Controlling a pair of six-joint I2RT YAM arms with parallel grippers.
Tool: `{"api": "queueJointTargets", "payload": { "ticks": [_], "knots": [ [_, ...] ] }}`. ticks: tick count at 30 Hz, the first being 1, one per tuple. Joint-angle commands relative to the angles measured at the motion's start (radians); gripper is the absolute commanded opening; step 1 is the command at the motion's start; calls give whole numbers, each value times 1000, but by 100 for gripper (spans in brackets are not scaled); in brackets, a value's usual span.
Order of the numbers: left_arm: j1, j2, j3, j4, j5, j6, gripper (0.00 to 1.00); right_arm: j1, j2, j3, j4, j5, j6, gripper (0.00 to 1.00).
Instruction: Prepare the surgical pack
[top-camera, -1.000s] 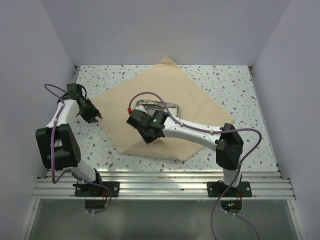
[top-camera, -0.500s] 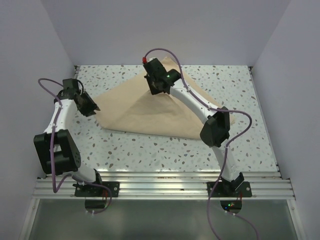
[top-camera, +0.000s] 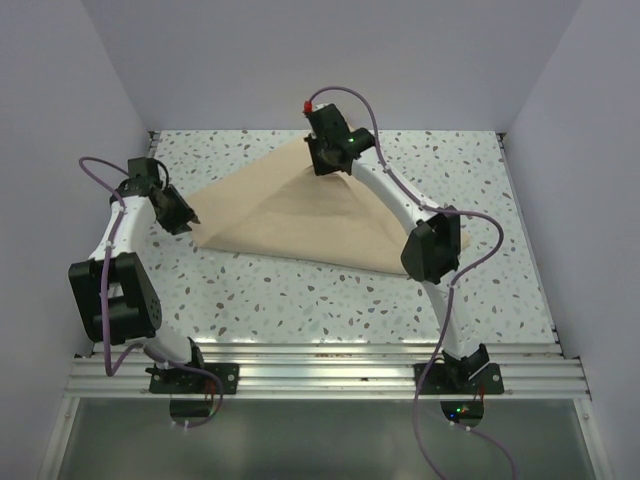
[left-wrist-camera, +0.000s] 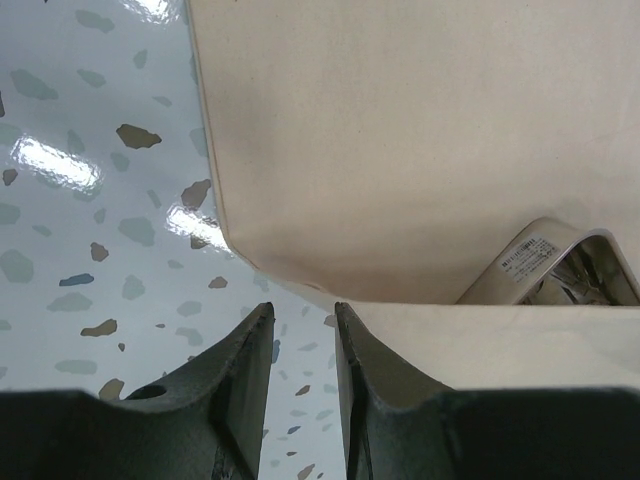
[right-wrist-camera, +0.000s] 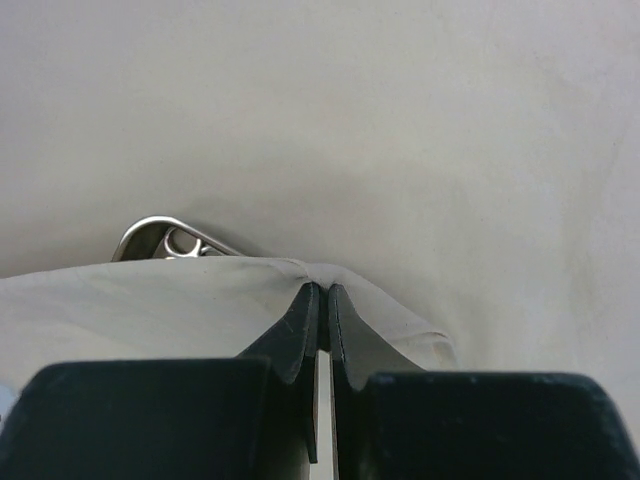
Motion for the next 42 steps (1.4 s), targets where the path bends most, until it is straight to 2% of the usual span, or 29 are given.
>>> {"api": "queueJointTargets", "payload": {
  "ticks": [1, 13, 27, 29, 33, 34, 38, 39, 42],
  "knots": [
    [9, -16, 38, -2, -10, 8, 34, -32, 9, 30, 60, -30, -1, 0],
    [10, -18, 52, -25, -4, 23, 34, -69, 87, 27, 136, -81, -9, 1],
    [9, 4, 66, -22, 7, 17, 35, -83, 162, 14, 152, -143, 13, 8],
    [10, 16, 74, -22, 7, 11, 37, -81, 176, 16, 143, -143, 22, 16],
    [10, 51, 132, -20, -13, 5, 46, -86, 197, 16, 129, -164, 63, 26],
    [9, 75, 152, -23, -31, 5, 47, -84, 202, 19, 124, -167, 79, 34],
    [10, 151, 294, -42, -53, 19, 53, -104, 231, 94, 69, -192, 108, 43],
    [10, 169, 317, -45, -56, 22, 56, -112, 219, 94, 61, -186, 111, 48],
    [15, 279, 415, -72, -44, 43, 59, -124, 179, 62, 83, -173, 116, 56]
  ]
}}
